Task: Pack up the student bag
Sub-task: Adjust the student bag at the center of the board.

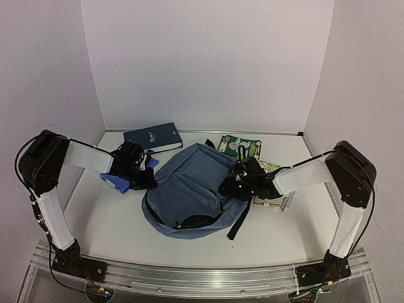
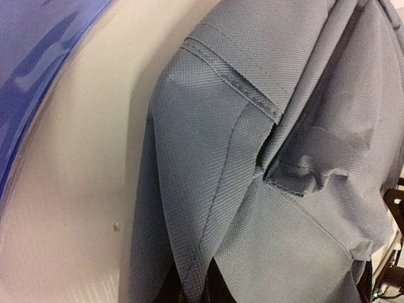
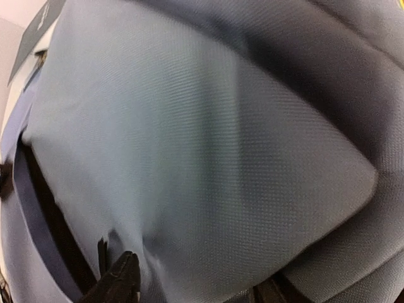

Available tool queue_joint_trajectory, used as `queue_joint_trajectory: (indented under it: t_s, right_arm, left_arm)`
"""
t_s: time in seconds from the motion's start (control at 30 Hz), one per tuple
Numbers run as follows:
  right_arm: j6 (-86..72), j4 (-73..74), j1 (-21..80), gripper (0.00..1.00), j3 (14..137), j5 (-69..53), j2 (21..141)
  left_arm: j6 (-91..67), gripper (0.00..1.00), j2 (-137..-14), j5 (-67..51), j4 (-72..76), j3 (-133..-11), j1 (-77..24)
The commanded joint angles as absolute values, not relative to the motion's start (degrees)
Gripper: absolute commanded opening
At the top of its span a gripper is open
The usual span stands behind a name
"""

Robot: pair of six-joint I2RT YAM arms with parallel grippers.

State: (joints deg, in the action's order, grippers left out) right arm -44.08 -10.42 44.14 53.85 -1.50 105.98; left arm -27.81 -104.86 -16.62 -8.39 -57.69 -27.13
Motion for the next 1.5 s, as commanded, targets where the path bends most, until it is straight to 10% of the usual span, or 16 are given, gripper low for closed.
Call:
queue_joint_trajectory:
  t_s: [0.0,0.33,0.5,0.7,1.47]
  right_arm:
    - [-38.1,-11.8,44.4,0.49,61.9,-0.4,112.3]
    - [-25.0,-11.3,43.3,0.48,82.6,-2.5,125.5]
    - [-21.4,-6.7,43.1,0.62,85.2,-1.8,122.3]
    - [-22.7,0.5,43.3,0.69,78.2,0.0,109.9]
    - [-46.1,2.0,44.5,0.66,43.9,-10.9,82.8]
  left_arm:
    - [-32.3,0.00,-98.7,-19.8,-5.3,-49.5,-28.3]
    - [-42.5,0.01,-86.5,-21.2,-4.5,-39.0,-39.1]
    - [-46.8,0.18,-78.0,-21.1,-5.2,-35.1,-39.8]
    - [-48.3,0.41,-72.4,-16.4,-15.3,-38.8,-39.0]
    - [-34.6,0.65,-93.4,-16.3,-18.3,-55.7,-22.6]
